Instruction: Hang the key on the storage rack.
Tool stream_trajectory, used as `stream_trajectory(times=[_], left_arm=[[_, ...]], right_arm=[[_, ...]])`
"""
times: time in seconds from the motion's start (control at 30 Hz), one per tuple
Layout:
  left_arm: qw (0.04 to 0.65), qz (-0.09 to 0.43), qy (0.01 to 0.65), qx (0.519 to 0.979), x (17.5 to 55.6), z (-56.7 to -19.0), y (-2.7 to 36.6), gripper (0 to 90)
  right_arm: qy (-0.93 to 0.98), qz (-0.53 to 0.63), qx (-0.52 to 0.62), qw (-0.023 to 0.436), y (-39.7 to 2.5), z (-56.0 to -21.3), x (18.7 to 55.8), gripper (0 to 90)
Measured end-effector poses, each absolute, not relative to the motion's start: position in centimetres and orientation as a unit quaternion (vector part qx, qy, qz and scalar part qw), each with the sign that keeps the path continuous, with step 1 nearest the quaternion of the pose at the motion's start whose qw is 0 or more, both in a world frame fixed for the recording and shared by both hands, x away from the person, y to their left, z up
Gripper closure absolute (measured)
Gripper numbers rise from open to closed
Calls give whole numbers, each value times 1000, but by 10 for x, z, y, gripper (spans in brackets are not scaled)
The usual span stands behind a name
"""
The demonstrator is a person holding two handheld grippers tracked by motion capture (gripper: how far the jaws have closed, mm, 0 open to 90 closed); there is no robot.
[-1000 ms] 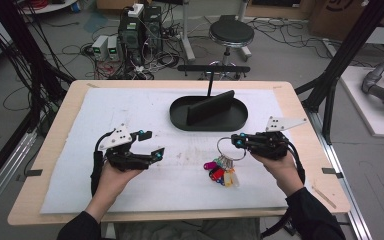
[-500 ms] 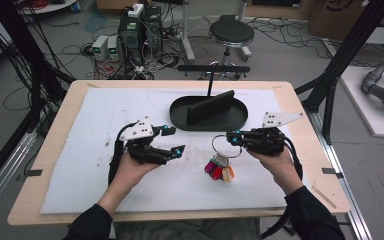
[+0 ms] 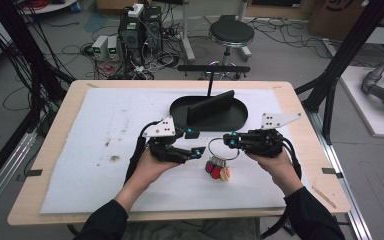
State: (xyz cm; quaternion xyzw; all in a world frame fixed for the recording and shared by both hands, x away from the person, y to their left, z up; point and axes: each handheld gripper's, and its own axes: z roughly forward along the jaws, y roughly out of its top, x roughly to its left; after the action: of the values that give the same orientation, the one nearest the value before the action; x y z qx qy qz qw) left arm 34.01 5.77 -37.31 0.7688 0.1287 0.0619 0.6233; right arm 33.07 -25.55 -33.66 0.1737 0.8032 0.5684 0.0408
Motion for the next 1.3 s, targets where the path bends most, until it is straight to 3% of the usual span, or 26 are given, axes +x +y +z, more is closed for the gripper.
stream_trajectory(times=[0.23, 0.53, 1.0, 1.3], left_arm=[[620, 57, 108, 775, 341, -374, 44, 474], [613, 60, 89, 783, 338, -376, 37, 653], [612, 74, 77, 784, 335, -377, 36, 827], [622, 76, 83, 775, 336, -377, 39, 860]], right_arm=[[806, 567, 166, 33, -252, -337, 329, 880], [809, 565, 157, 25, -248, -338, 329, 880], [810, 565, 157, 21, -248, -338, 330, 879], [808, 567, 159, 16, -248, -340, 331, 877]])
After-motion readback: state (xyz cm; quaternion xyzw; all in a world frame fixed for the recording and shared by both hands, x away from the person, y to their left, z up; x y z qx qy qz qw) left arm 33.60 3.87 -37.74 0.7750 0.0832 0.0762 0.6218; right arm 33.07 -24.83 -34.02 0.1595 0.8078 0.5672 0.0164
